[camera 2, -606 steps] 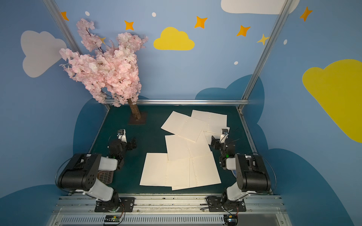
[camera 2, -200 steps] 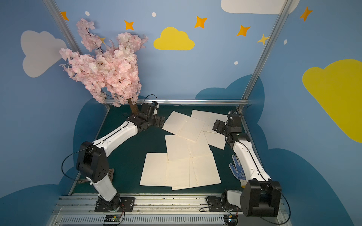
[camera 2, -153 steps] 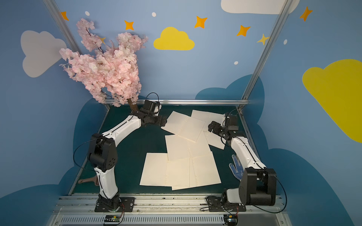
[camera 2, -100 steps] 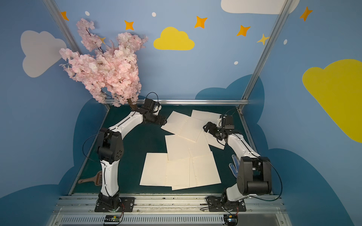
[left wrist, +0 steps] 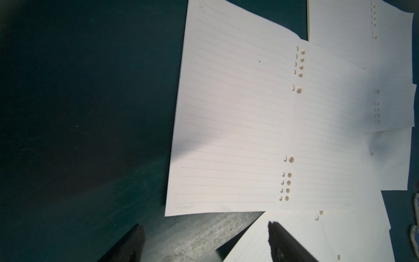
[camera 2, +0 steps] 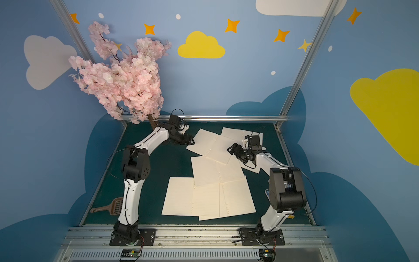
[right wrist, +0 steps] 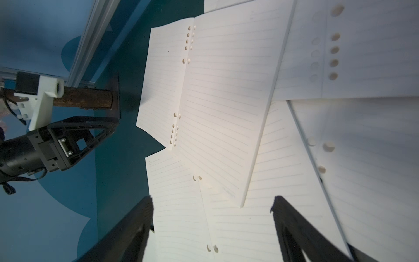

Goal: Close the notebook

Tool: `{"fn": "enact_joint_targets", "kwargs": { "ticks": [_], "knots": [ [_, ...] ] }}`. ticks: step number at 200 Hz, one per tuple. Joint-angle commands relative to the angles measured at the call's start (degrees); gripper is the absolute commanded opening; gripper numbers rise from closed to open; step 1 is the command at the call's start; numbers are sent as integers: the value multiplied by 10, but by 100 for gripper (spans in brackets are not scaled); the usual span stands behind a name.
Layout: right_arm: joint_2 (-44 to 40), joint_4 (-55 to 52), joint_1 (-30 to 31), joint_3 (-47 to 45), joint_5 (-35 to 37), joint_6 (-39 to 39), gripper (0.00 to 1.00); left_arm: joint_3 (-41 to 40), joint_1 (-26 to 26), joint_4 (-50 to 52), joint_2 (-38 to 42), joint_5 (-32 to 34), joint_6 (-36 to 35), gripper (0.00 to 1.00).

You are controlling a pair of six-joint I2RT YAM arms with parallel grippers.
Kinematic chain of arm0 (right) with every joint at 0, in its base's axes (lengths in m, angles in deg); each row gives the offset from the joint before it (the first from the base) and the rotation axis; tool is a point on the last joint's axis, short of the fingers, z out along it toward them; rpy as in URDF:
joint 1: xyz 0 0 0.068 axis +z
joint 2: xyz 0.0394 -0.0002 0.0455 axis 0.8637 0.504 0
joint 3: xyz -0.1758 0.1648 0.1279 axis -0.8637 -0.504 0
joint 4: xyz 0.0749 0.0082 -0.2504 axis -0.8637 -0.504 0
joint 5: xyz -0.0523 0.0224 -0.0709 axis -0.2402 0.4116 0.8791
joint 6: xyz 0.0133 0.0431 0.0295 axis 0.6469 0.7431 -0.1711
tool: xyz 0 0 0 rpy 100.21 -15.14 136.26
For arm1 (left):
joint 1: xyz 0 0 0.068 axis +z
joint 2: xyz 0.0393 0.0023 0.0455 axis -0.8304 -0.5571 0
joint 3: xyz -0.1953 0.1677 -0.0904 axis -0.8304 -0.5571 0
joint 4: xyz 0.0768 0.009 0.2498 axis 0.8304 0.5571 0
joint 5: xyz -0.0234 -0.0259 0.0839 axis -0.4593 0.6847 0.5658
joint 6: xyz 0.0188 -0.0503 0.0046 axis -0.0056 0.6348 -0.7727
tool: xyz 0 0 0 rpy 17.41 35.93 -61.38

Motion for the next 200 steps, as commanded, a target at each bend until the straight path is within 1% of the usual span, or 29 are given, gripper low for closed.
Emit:
{"fn": "enact_joint_targets", "kwargs": {
  "ticks": [1,14,40,63,87,200],
  "knots": [
    [28,21,8,16,-15,8,75,18,6,25,-13,-25,4,85],
    [43,18,11,23,-14,9,67,21,8,27,-17,-31,5,84],
    [66,13,15,34,-16,9,61,27,10,32,-27,-43,4,82],
    [82,-7,17,49,-18,3,59,33,12,37,-35,-46,3,81],
    [100,-40,19,74,-21,-11,57,43,13,43,-45,-46,3,80],
    [139,-39,23,87,-22,-16,57,85,23,49,-92,-75,10,78]
  ]
}}
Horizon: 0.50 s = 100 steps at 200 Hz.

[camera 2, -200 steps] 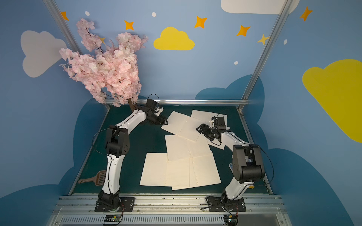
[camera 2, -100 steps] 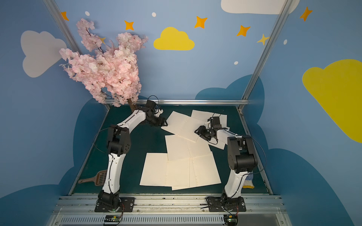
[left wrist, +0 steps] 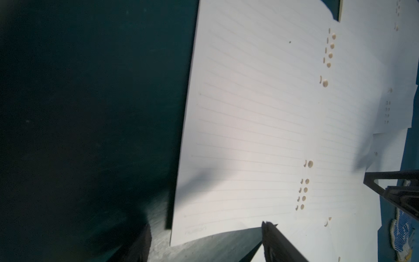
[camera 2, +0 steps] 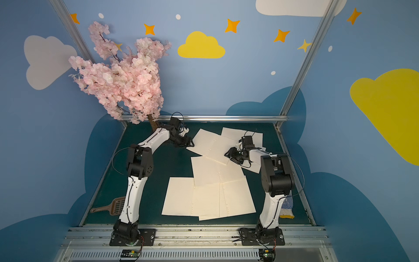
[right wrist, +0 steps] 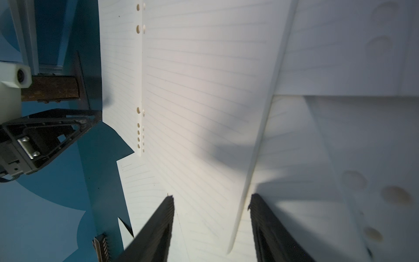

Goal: Close the notebook

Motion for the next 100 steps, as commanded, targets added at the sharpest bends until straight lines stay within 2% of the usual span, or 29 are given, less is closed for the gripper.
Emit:
{"fn": "enact_joint_targets", "kwargs": {
  "ticks": [1,100],
  "knots": [
    [13,-10,3,18,-4,-8,57,19,4,14,-13,-19,5,79],
    [34,-11,4,26,-6,-10,56,52,7,44,-42,-44,6,78]
  ]
}}
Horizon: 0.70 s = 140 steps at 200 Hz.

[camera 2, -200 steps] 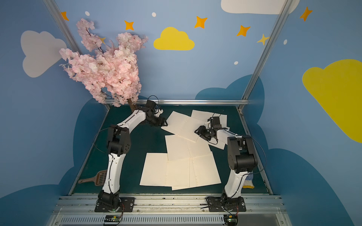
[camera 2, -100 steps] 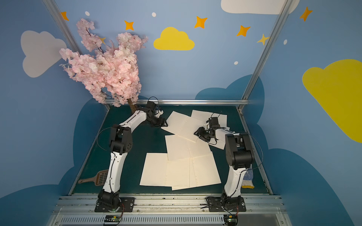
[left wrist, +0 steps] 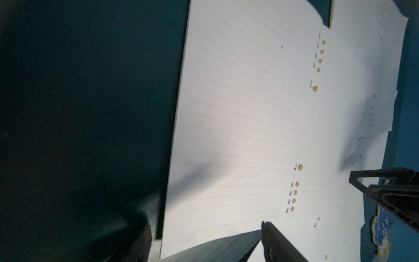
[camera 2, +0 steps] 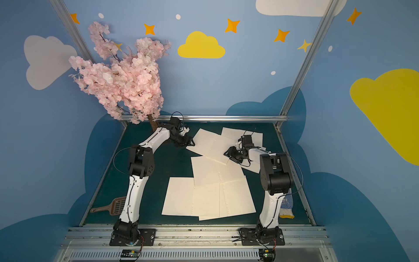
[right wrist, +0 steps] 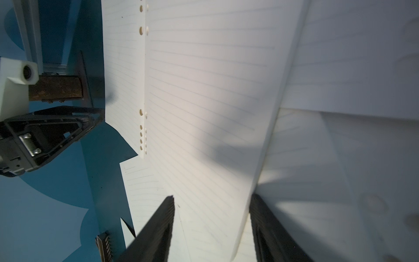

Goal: Close the notebook

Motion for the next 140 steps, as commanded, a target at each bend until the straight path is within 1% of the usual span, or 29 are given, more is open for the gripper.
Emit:
{"fn": "enact_joint_targets", "kwargs": {
  "ticks": [1,28,86,114,131,140],
  "knots": [
    [16,-11,3,7,3,-8,56,6,3,24,-15,-16,-1,78],
    [17,-13,3,7,2,-9,56,6,3,24,-16,-27,-1,78],
    [27,-22,2,14,-4,-15,56,12,13,21,-30,-102,12,73],
    [32,-24,2,17,-9,-16,56,9,15,21,-27,-116,13,68],
    [34,-23,3,16,-12,-16,56,8,15,21,-23,-125,12,62],
    [35,-23,3,16,-14,-16,56,6,15,21,-20,-127,12,61]
  ]
}}
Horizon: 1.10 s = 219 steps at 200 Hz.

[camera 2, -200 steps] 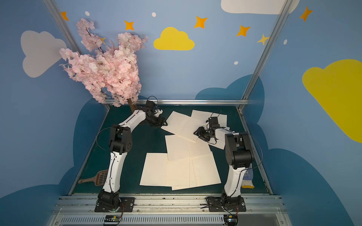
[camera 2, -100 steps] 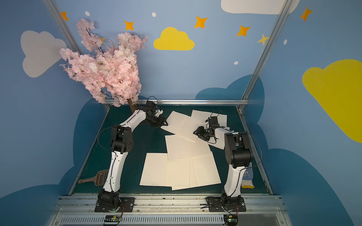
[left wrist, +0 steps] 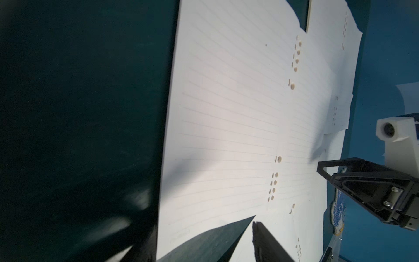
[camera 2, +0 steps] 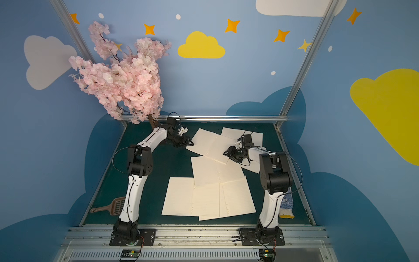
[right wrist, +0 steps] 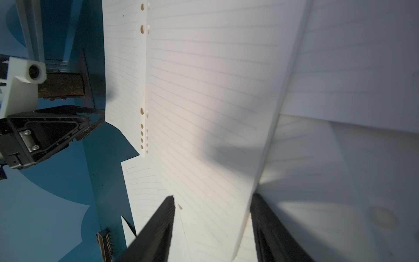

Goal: Close the notebook

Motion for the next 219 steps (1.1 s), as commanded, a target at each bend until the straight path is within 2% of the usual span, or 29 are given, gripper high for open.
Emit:
{"fn": "enact_joint_targets", "kwargs": {
  "ticks": [1,108,184,219],
  "knots": [
    [26,-17,3,4,-4,-7,56,1,-5,15,-8,-41,-1,61],
    [33,-13,3,2,-12,-7,55,-90,-5,-64,59,-30,11,41],
    [29,-9,3,-4,-15,-7,54,-212,-6,-206,142,9,47,34],
    [28,-4,3,-8,-17,-7,53,-223,-6,-225,149,10,60,30]
  ]
}}
